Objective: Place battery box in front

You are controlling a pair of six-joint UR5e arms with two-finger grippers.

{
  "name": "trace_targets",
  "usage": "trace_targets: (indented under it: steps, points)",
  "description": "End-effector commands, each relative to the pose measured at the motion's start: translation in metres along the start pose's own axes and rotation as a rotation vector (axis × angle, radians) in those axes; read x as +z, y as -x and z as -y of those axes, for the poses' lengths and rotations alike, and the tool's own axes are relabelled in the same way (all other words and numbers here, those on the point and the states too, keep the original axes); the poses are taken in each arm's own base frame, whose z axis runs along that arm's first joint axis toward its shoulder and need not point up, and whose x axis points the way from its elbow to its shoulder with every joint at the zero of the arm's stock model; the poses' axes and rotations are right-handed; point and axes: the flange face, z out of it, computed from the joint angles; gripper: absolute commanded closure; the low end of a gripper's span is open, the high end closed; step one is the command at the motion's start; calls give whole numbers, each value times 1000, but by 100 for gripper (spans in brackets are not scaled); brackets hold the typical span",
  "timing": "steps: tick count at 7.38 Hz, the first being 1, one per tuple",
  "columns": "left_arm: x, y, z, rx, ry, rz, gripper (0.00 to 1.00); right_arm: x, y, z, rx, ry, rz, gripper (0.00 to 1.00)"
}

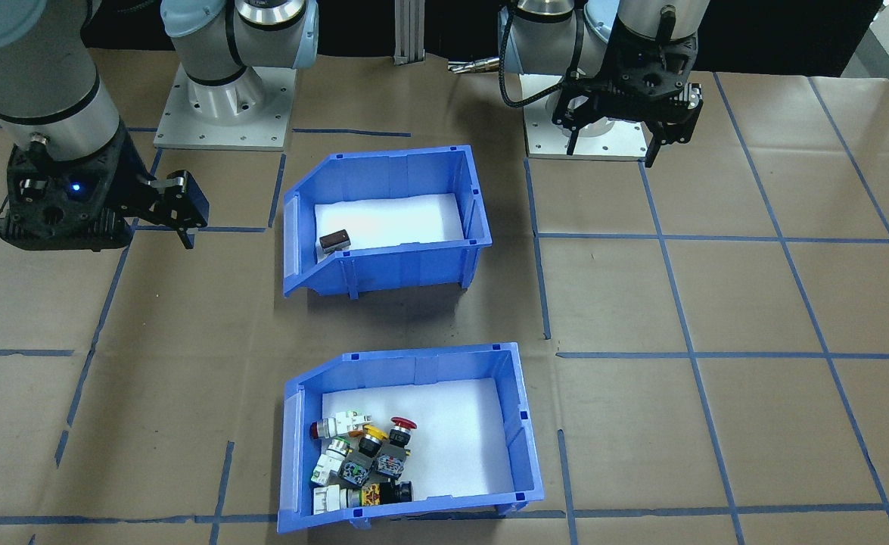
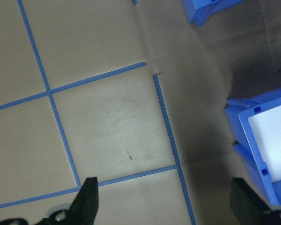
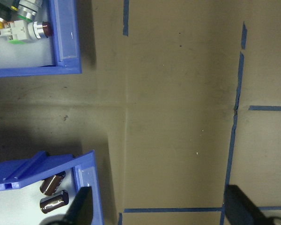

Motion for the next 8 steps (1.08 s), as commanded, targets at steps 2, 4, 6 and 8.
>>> trace_targets:
  steps: [2,4,6,8]
  points:
    - [8,-16,-4,-233,22,-88,0,8,40,58,-219,-20,111,0]
    - [47,-49,-45,-471,104,-132,0,13,99,99,-469,-58,100,0]
    - [83,-84,-87,-825,199,-82,0,29,171,125,-787,-75,93,0]
    - [87,-128,-107,-1112,222,-36,0,62,254,112,-1114,-39,99,0]
